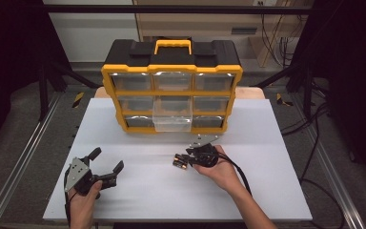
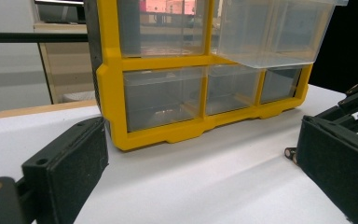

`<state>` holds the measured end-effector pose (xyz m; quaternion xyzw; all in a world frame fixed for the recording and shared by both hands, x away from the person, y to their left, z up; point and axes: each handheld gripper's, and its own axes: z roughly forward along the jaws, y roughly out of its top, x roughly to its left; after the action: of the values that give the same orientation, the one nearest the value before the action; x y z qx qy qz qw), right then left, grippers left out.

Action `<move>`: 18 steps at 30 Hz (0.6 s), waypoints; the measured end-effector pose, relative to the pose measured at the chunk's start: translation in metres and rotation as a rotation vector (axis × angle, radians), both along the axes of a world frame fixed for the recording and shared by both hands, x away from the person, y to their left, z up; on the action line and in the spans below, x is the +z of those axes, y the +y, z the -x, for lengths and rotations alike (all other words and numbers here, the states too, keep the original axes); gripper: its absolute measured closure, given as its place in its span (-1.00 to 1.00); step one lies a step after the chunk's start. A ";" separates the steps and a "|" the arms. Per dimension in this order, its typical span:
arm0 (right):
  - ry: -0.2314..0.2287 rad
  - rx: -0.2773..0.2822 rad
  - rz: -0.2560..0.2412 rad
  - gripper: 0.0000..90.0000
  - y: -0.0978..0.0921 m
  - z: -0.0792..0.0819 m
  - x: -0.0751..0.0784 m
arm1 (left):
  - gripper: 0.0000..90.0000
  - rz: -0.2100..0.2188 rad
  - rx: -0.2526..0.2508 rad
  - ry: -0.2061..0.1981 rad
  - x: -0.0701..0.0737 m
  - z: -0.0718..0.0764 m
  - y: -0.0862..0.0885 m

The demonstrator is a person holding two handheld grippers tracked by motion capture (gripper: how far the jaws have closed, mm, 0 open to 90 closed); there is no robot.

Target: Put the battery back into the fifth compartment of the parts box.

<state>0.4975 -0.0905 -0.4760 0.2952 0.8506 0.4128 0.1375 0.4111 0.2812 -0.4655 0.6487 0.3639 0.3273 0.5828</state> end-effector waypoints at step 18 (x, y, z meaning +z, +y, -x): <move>0.038 0.012 0.068 0.67 0.012 -0.015 -0.014 | -0.94 -0.003 -0.007 0.017 -0.001 -0.001 -0.001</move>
<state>0.5123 -0.0783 -0.4904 0.2931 0.8684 0.3786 0.1287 0.4117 0.2804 -0.4666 0.6534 0.3662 0.3203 0.5800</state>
